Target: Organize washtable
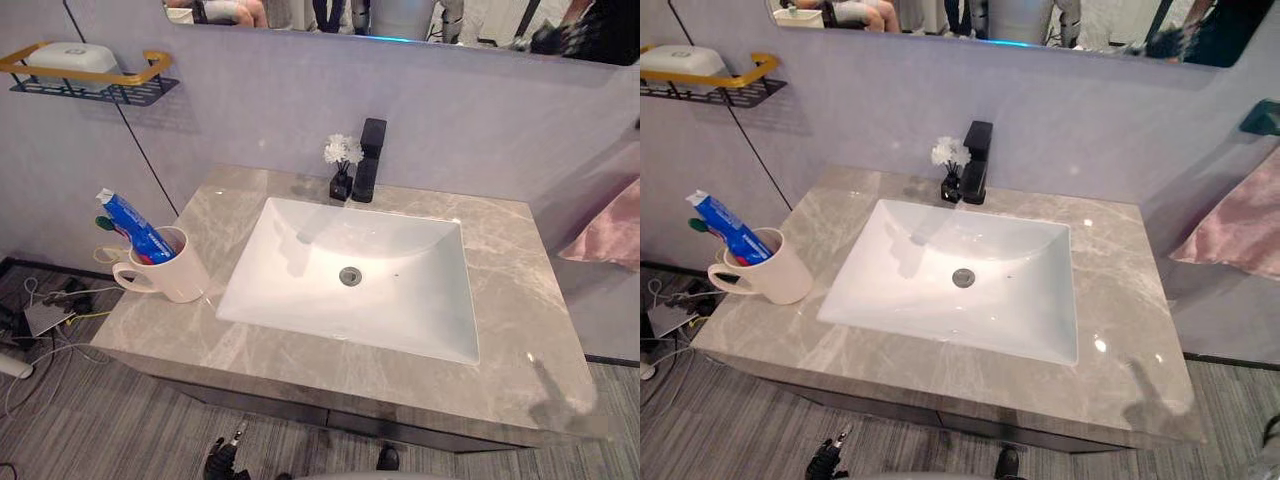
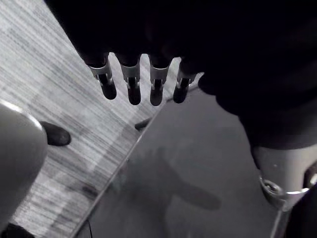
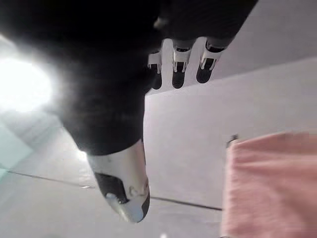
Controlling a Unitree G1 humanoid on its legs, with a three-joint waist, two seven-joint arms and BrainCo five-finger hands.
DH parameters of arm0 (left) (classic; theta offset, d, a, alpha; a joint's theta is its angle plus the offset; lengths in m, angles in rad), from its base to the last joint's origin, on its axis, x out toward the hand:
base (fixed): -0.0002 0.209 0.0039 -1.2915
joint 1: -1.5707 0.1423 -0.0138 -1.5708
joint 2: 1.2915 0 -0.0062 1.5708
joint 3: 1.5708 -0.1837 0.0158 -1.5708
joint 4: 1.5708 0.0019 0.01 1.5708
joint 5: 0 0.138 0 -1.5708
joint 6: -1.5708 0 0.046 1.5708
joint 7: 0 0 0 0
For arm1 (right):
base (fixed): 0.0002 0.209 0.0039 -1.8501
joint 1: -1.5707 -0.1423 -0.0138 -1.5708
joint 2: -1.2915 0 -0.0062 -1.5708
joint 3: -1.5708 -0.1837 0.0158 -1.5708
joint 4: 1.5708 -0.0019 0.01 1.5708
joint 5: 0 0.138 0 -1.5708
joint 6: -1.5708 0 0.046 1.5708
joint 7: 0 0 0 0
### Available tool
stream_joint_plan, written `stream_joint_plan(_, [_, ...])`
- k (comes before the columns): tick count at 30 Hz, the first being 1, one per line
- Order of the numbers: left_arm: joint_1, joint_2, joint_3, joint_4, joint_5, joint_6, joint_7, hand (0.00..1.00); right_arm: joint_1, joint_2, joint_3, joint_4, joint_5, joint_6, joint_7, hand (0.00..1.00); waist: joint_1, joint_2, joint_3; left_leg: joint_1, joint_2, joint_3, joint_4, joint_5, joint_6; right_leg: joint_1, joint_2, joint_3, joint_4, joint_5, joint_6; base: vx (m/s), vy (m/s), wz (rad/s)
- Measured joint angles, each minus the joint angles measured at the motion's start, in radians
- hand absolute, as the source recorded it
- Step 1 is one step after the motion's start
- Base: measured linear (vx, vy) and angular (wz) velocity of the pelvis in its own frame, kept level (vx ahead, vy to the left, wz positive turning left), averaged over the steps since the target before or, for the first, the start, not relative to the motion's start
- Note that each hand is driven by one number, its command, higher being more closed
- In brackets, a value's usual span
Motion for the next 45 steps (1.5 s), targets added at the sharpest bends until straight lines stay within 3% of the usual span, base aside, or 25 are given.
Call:
stream_joint_plan(3, [-0.01, -0.008, 0.002, -0.003, 0.0, 0.01, 0.0, 0.0, 0.068, 0.106, 0.034, 0.0, -0.031, 0.044, -0.025, 0.0, -0.001, 0.004, -0.003, 0.003, 0.011, 0.012, 0.036, -0.027, -0.002, 0.017, 0.002, -0.02, 0.004, 0.001, -0.001, 0.05, 0.004, -0.13])
stream_joint_plan(6, [-0.025, -0.022, 0.002, -0.005, -0.001, 0.012, 0.001, 0.0, 0.102, 0.162, 0.059, 0.008, -0.033, 0.059, -0.046, 0.0, -0.002, 0.016, -0.006, 0.014, 0.013, 0.018, 0.041, -0.036, -0.003, 0.027, 0.002, -0.021, 0.004, 0.001, -0.001, 0.05, 0.021, -0.03])
stream_joint_plan(17, [-0.033, -0.026, -0.003, 0.011, -0.01, 0.018, 0.013, 0.0, 0.11, 0.184, 0.161, 0.249, -0.031, 0.078, -0.106, 0.0, 0.001, 0.027, 0.005, 0.037, 0.01, 0.035, 0.047, -0.055, 0.003, 0.051, -0.012, -0.024, 0.008, -0.006, 0.013, 0.03, 0.03, 0.0])
stream_joint_plan(25, [-0.051, -0.025, -0.012, 0.036, -0.024, 0.009, 0.051, 0.0, 0.116, 0.185, 0.161, 0.316, -0.022, 0.06, -0.167, 0.0, 0.001, 0.034, 0.03, 0.07, 0.014, 0.043, 0.048, -0.08, 0.004, 0.047, -0.027, -0.021, 0.094, -0.059, 0.037, 0.02, 0.008, 0.0])
stream_joint_plan(33, [-0.071, -0.012, -0.047, 0.056, -0.042, 0.009, 0.07, 0.0, 0.115, 0.185, 0.157, 0.37, 0.088, -0.016, -0.187, 0.0, 0.001, 0.029, 0.055, 0.091, 0.01, 0.07, 0.048, -0.08, 0.004, 0.045, -0.035, -0.02, 0.121, -0.073, 0.046, 0.03, 0.007, -0.04])
stream_joint_plan(37, [-0.074, -0.006, -0.048, 0.064, -0.054, 0.011, 0.08, 0.0, 0.114, 0.185, 0.16, 0.366, 0.089, -0.018, -0.207, 0.0, 0.001, 0.028, 0.061, 0.107, 0.011, 0.092, 0.048, -0.081, 0.002, 0.047, -0.034, -0.014, 0.126, -0.084, 0.047, -0.01, -0.012, -0.06])
stream_joint_plan(41, [-0.074, -0.003, -0.057, 0.075, -0.054, 0.011, 0.089, 0.0, 0.104, 0.175, 0.153, 0.277, 0.067, -0.005, -0.292, 0.0, 0.002, 0.036, 0.066, 0.125, 0.011, 0.107, 0.045, -0.083, -0.001, 0.047, -0.034, 0.003, 0.142, -0.094, 0.046, -0.02, -0.013, -0.11])
stream_joint_plan(45, [-0.073, 0.001, -0.061, 0.076, -0.054, 0.008, 0.089, 0.0, 0.104, 0.172, 0.053, 0.214, 0.067, -0.018, -0.31, 0.0, 0.002, 0.032, 0.067, 0.137, 0.013, 0.113, 0.046, -0.085, -0.003, 0.046, -0.037, 0.006, 0.168, -0.111, 0.047, -0.01, -0.003, -0.03])
